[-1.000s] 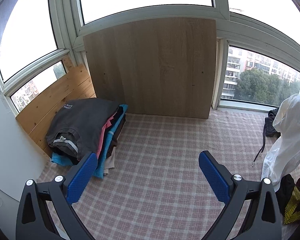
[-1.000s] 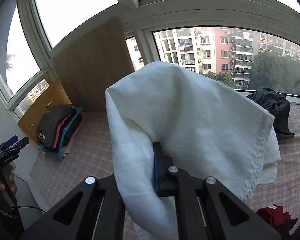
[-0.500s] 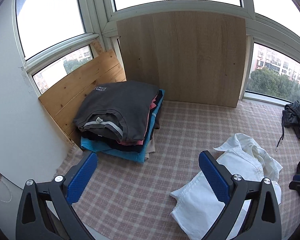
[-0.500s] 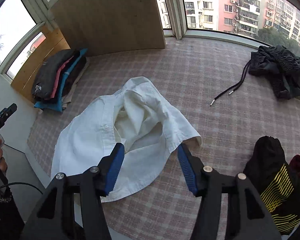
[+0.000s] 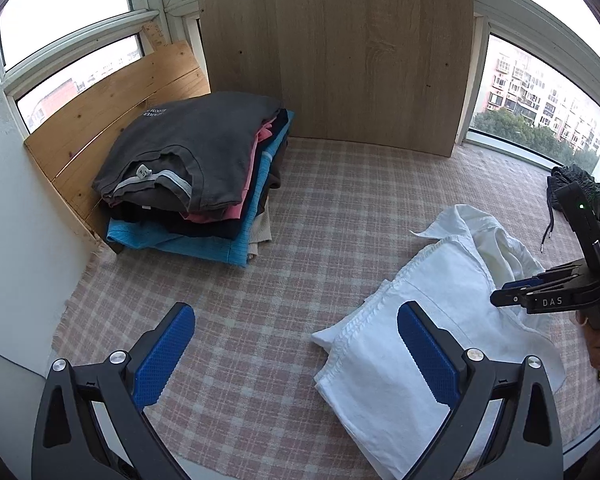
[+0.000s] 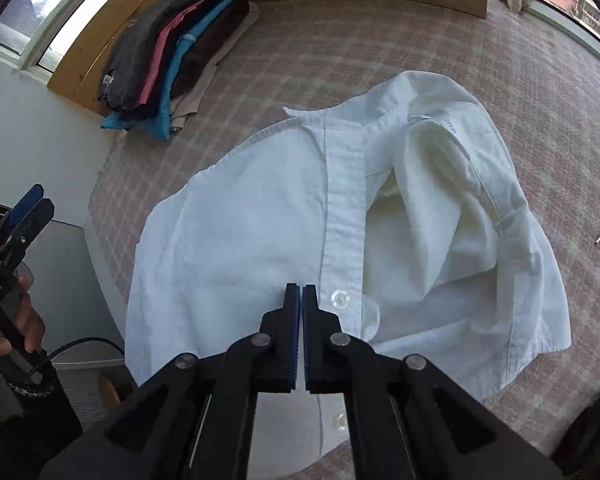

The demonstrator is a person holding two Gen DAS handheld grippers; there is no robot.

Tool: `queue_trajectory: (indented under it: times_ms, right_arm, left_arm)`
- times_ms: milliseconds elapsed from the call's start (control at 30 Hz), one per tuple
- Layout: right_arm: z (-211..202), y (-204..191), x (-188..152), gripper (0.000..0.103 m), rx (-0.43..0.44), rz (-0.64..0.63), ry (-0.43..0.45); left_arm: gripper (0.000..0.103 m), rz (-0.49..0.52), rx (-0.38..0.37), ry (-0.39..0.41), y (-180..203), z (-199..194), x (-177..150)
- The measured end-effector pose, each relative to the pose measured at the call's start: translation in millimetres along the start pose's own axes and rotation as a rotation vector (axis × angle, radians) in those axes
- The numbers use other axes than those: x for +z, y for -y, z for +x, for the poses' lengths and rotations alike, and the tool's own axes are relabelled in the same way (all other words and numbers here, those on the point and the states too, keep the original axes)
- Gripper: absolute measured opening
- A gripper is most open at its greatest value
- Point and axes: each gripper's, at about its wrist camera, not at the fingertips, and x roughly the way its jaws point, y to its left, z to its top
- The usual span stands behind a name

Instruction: Fold clothes

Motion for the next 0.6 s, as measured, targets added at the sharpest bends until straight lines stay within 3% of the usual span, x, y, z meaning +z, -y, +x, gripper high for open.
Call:
queue_trajectory:
  times_ms: [100,167,267,333,367,433,533,600]
  right_arm:
    - [-41.0,14.4,-52.3,0.001,-0.096,0.013,-0.034]
    - [-66.4,40.2,-74.6,0.003,-0.228,0.104,-0.018]
    - [-100.0,66.0,-68.6,0.022,-0.325,0.193,0.104]
    - [-112.2,73.0,-44.0,0.057,-0.287,0.250,0.214]
    - [-112.5,73.8,-26.0,0.063,-0.251,0.267,0.253]
    - [-102.6,68.4,22.9,0.064,-0.177,0.297,0.273]
    - [-59.1,49.0,94.0,0.064,-0.181,0.235,0.209]
    - [-24.4,37.4,137.5,0.064,-0.211,0.189,0.142]
  left_arm:
    - [0.102,-0.022,0.005,-0.008,-8.6,4.2,2.2]
    - [0.102,-0.020,-0.010,-0.018,-7.1,10.6,3.9]
    - [0.102,0.026,-0.048,-0.041,12.4,27.4,5.9]
    - [0.102,0.064,-0.095,-0.052,30.6,41.7,6.0]
    - [0.102,0.086,-0.119,-0.062,40.4,48.7,4.2]
    - [0.102,0.133,-0.166,-0.093,61.1,61.5,-2.5]
    - [0.102,0.201,-0.265,-0.139,91.3,76.0,-19.2]
    - [0.096,0.240,-0.328,-0.182,109.4,80.1,-39.8]
